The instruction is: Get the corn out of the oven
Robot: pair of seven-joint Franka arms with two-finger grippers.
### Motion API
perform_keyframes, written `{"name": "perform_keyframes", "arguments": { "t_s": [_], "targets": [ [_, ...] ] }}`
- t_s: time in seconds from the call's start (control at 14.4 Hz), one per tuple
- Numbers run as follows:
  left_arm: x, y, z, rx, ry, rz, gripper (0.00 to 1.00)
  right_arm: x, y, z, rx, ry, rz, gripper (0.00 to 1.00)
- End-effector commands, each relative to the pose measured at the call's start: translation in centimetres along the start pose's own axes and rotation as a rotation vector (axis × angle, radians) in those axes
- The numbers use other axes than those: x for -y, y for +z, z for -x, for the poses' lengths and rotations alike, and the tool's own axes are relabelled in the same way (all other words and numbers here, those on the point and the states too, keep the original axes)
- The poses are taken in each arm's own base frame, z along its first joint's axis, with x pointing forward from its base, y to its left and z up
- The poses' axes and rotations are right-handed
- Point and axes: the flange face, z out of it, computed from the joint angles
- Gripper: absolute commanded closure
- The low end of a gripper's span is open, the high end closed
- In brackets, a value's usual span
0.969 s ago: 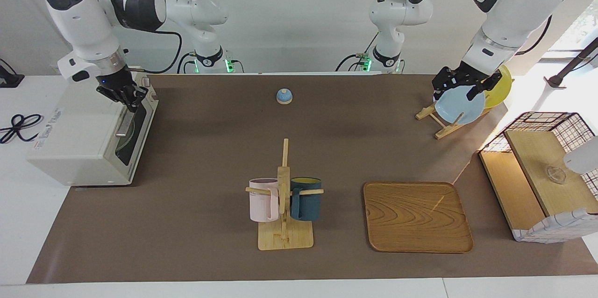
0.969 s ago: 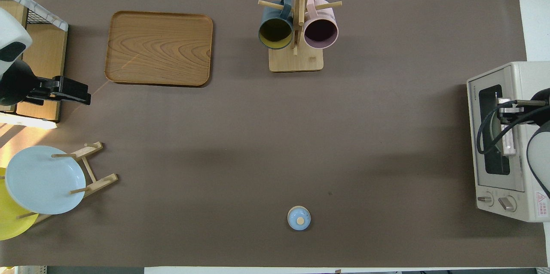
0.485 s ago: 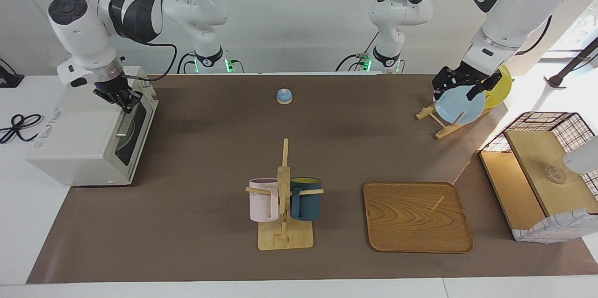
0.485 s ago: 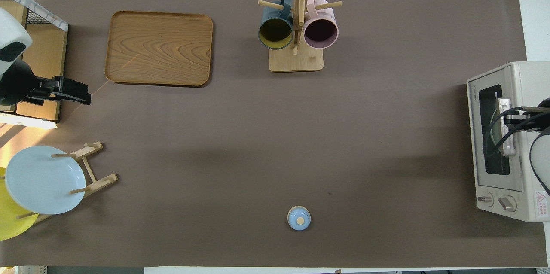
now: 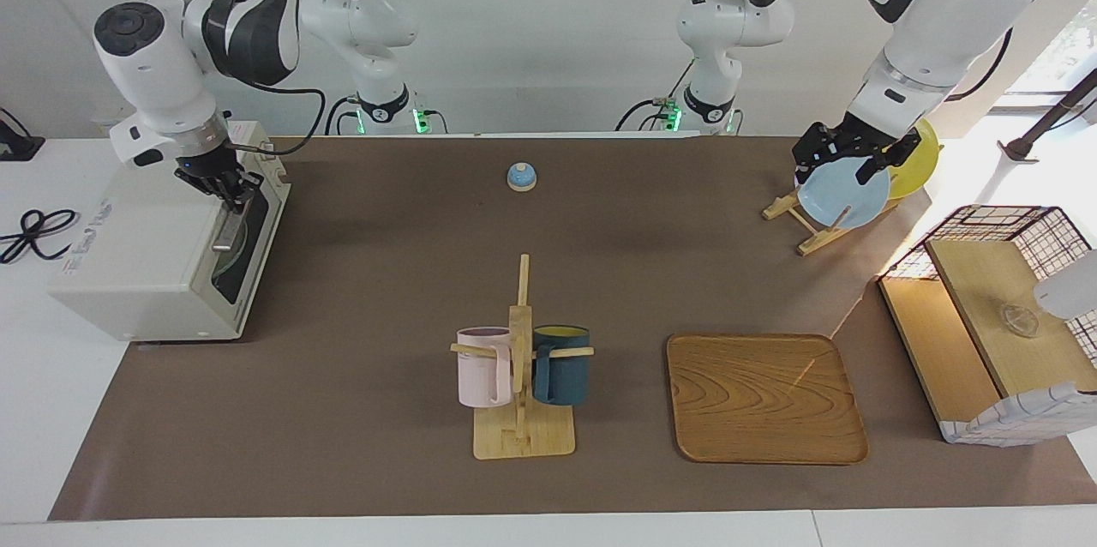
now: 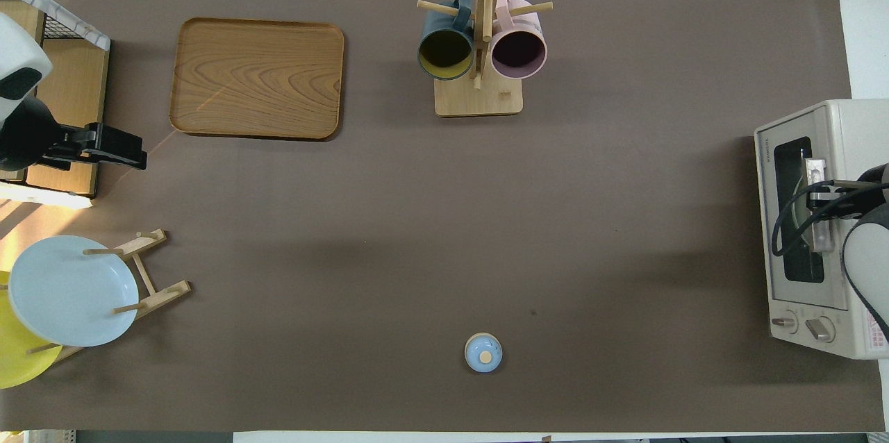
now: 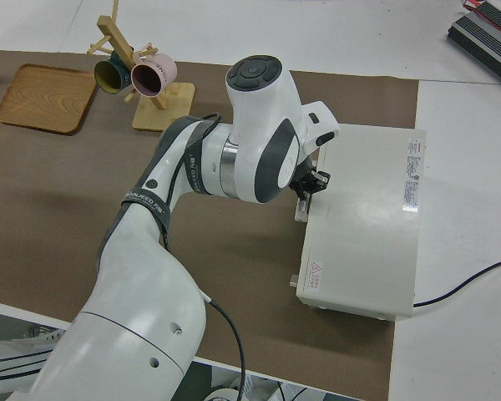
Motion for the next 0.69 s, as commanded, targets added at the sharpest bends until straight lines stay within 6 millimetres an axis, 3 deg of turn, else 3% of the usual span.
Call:
{"name": "perform_keyframes", "arguments": {
  "t_s": [0.0, 0.62],
  "targets": [
    [0.3, -0.4, 0.7, 0.001, -0.001, -0.020, 0.00, -0.1, 0.9, 0.3, 0.000, 0.010, 0.016, 1.00],
    [0.3, -0.5, 0.6, -0.002, -0.001, -0.020, 0.00, 3.3, 4.5, -0.4, -0.003, 0.030, -0.037, 1.00]
  ]
}}
